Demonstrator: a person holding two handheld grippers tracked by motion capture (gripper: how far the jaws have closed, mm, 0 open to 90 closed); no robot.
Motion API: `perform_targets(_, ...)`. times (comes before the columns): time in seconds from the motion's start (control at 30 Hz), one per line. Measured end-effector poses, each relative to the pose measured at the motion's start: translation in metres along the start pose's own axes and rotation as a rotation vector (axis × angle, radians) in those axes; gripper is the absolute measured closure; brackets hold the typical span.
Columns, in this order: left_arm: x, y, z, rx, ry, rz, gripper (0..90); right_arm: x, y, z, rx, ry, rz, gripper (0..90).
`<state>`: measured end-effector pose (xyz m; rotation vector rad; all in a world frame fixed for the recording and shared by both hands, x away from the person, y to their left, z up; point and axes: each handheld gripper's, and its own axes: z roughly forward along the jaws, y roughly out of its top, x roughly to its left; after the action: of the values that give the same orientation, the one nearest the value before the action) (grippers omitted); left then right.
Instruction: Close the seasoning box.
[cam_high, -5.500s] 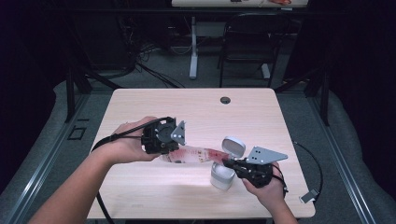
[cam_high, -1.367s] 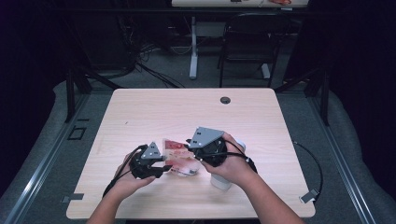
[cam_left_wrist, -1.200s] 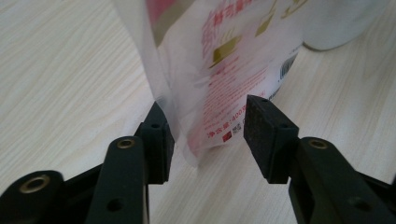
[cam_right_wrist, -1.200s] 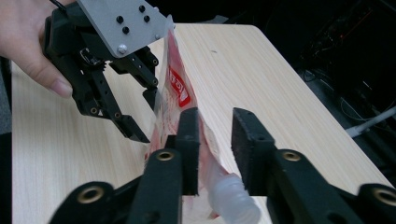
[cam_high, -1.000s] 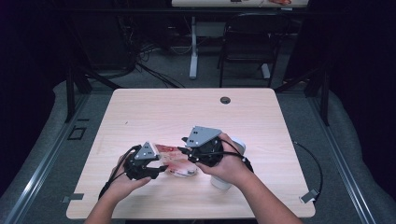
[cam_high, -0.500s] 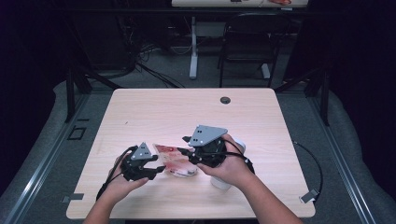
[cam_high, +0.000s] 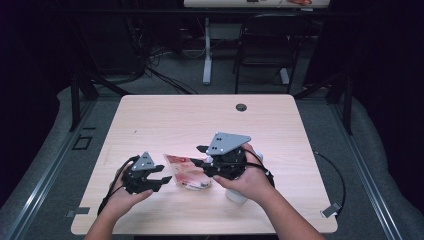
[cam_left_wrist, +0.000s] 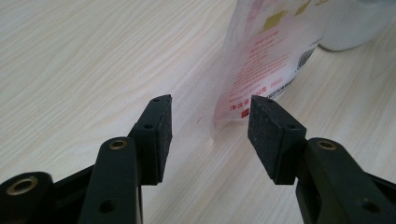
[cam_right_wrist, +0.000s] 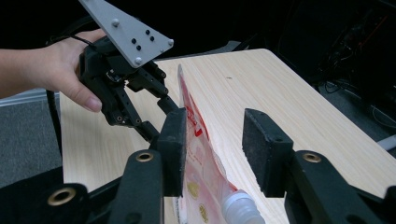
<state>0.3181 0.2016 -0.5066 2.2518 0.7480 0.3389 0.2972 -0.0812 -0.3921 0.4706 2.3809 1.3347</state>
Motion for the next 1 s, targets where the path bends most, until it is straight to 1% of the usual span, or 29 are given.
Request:
perform_targets(0.23,0.002,-0.002,-0.005,-0.004,0.014,-0.003,49.9,-0.005,0.0,-0.007,-0.04,0.009,0.048,58.4)
perform_targets(0.37,0.003,-0.004,-0.007,-0.005,0.02,-0.012,49.9,-0.006,-0.001,-0.013,-0.064,0.0,0.064,57.5)
perform_targets(0.5,0.003,-0.004,-0.007,-0.007,0.016,-0.018,49.9,-0.006,-0.009,-0.021,-0.096,-0.017,0.084,56.6)
perform_targets(0.6,0.003,-0.005,-0.007,0.004,0.018,-0.018,49.8,-0.008,-0.014,-0.028,-0.116,-0.025,0.101,55.7)
perform_targets(0.73,0.004,-0.007,-0.007,0.012,0.023,-0.022,49.8,-0.015,-0.025,-0.041,-0.154,-0.036,0.144,56.4)
perform_targets(0.8,0.005,-0.007,-0.007,0.01,0.026,-0.026,49.8,-0.018,-0.031,-0.048,-0.179,-0.056,0.161,57.8)
perform_targets(0.83,0.005,-0.007,-0.007,0.007,0.026,-0.029,49.9,-0.019,-0.037,-0.055,-0.213,-0.069,0.181,58.3)
perform_targets(0.9,0.006,-0.007,-0.008,0.001,0.028,-0.036,49.8,-0.021,-0.044,-0.062,-0.25,-0.083,0.204,59.4)
perform_targets(0.93,0.007,-0.008,-0.008,0.002,0.032,-0.037,49.8,-0.021,-0.047,-0.065,-0.259,-0.086,0.214,59.9)
perform_targets(1.0,0.007,-0.008,-0.008,0.005,0.034,-0.039,49.8,-0.022,-0.056,-0.073,-0.267,-0.121,0.225,61.5)
